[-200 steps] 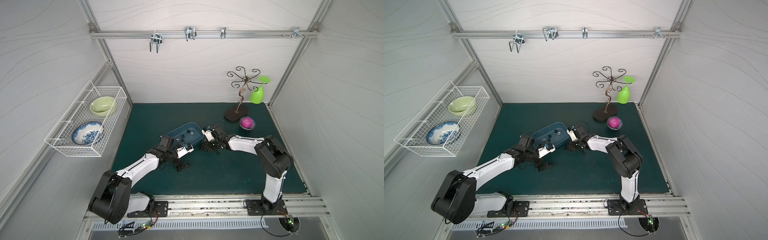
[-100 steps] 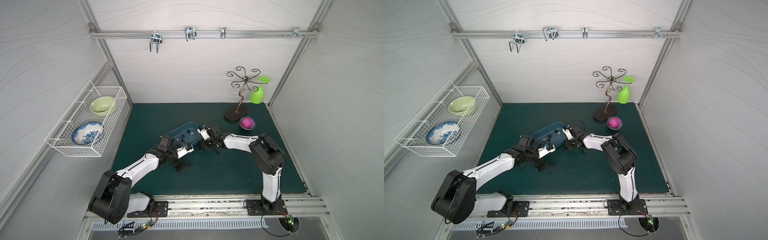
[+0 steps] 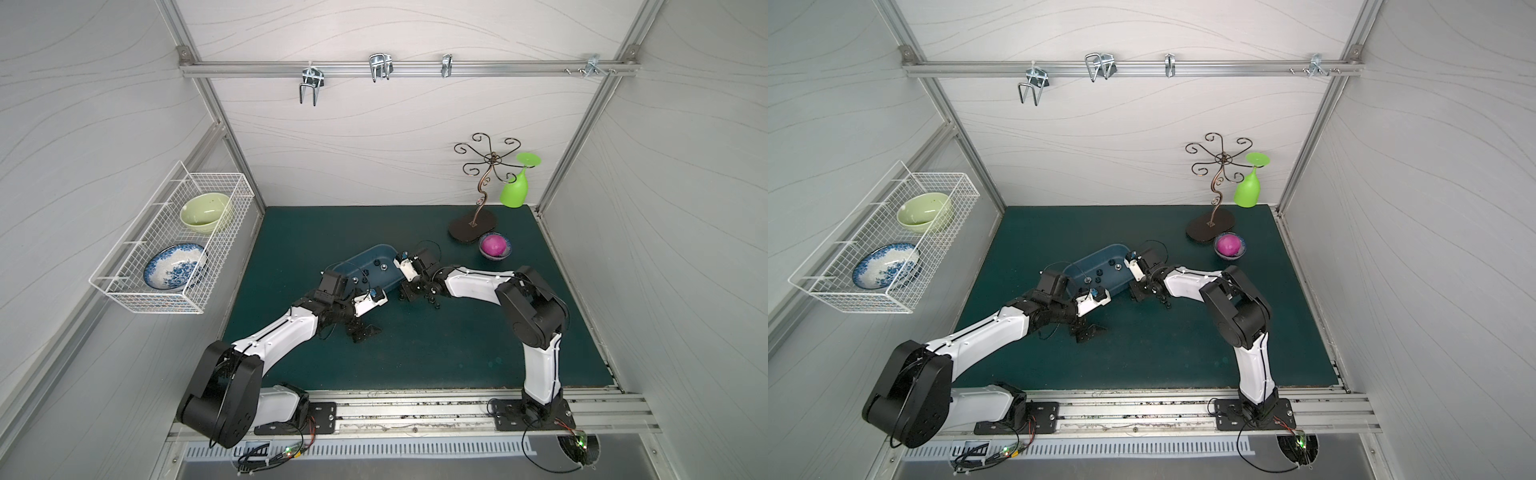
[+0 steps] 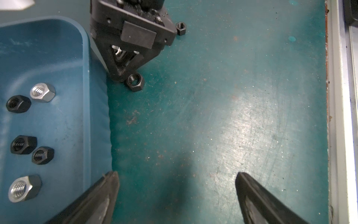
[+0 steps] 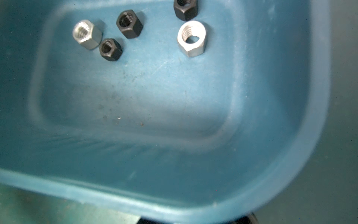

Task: Put the nuts on the desktop into the storage box
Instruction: Pick up the nut from the center of the board.

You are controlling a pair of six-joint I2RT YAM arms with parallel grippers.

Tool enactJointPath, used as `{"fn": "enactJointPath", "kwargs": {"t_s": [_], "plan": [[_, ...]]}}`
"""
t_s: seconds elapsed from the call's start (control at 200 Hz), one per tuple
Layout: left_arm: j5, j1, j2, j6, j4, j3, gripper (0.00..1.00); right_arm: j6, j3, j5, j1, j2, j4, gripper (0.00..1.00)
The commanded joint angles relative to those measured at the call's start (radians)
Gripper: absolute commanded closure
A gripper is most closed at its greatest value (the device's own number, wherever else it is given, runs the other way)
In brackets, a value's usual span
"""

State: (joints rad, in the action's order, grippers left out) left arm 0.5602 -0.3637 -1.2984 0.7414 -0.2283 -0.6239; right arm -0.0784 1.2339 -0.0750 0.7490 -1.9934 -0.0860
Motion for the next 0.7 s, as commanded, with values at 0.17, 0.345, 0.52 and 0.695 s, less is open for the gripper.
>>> {"fn": "enactJointPath", "kwargs": {"t_s": [0.17,0.345,0.52,0.695], "plan": [[0.007,0.002,-0.002,0.02,-0.006,-0.013,0.01,0.064,0.013,0.058,0.03,-0.012,-0.044,0.78],[0.007,0.002,0.002,0.021,-0.015,-0.016,0.01,0.067,-0.013,0.074,0.038,-0.001,-0.031,0.79],[0.0,0.002,0.001,0.012,-0.017,-0.021,0.01,0.068,-0.021,0.07,0.037,0.013,-0.036,0.9],[-0.008,0.003,0.002,-0.009,-0.038,-0.049,0.01,0.036,-0.027,0.043,0.036,0.055,-0.047,0.93]]}}
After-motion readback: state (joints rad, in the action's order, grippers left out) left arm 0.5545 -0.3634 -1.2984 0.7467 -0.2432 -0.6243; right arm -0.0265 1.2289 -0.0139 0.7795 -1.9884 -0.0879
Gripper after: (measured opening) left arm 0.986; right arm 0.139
